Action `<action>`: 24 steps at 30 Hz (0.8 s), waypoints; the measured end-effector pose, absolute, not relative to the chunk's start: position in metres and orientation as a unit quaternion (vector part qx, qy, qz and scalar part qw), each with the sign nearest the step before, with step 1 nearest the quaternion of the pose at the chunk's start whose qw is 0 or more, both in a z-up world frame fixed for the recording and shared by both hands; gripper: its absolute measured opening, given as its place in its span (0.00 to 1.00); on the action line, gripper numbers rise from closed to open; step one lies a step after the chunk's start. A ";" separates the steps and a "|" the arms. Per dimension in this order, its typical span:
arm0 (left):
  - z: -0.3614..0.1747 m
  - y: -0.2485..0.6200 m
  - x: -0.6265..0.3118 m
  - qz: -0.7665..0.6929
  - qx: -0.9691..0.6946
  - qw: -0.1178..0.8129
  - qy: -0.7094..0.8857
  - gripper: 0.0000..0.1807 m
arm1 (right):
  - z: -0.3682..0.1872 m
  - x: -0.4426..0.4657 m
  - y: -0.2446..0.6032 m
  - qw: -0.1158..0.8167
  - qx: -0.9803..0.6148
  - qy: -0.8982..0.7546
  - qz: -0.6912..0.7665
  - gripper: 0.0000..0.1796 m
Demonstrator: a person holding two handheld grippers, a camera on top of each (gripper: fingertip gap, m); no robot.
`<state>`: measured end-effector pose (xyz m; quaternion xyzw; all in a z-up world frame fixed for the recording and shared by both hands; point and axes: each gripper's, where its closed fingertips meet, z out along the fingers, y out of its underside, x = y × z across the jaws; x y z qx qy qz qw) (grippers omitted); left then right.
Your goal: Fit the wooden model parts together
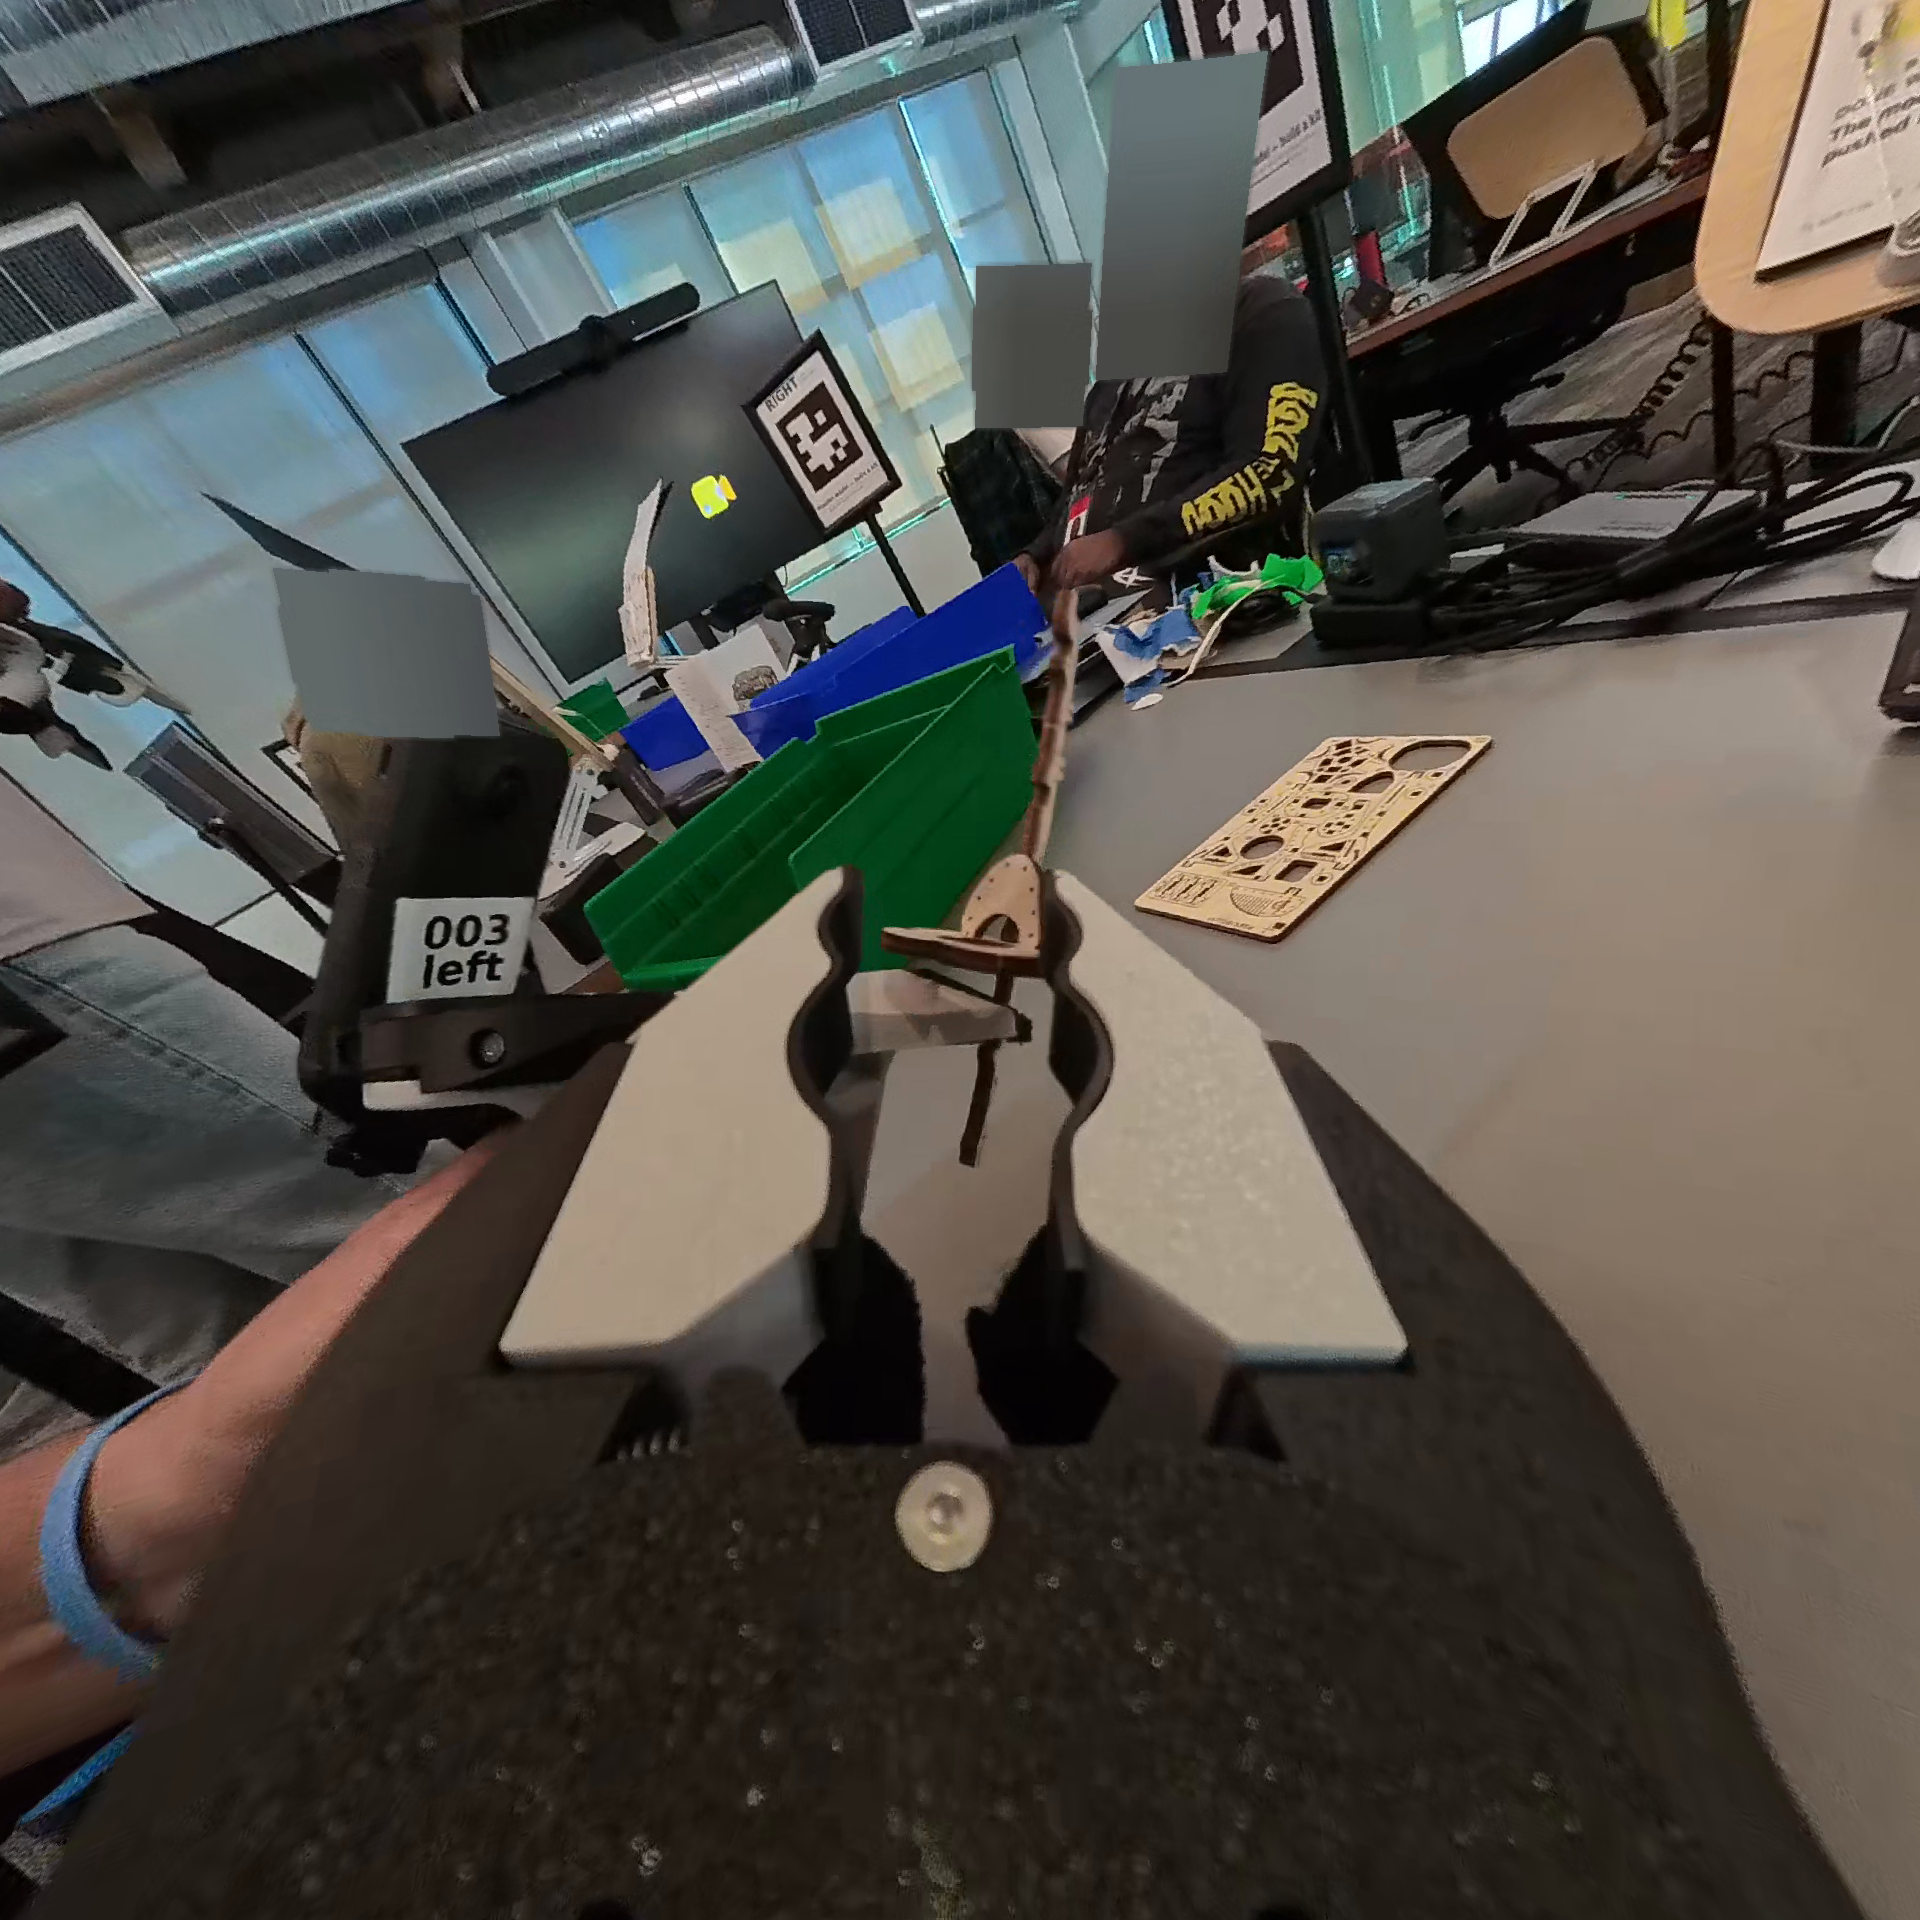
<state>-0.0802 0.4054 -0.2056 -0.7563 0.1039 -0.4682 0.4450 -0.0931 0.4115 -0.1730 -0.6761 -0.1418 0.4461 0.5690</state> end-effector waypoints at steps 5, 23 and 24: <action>-0.203 0.403 -0.079 -0.506 -0.742 0.429 0.092 0.02 | -0.152 -0.074 0.411 0.592 -0.651 -0.144 0.452 0.22; -0.185 0.372 -0.052 -0.592 -0.692 0.387 0.149 0.02 | -0.171 -0.076 0.377 0.340 -0.613 -0.251 0.668 0.33; -0.185 0.371 -0.051 -0.592 -0.691 0.386 0.151 0.02 | -0.170 -0.075 0.376 0.337 -0.608 -0.249 0.674 0.30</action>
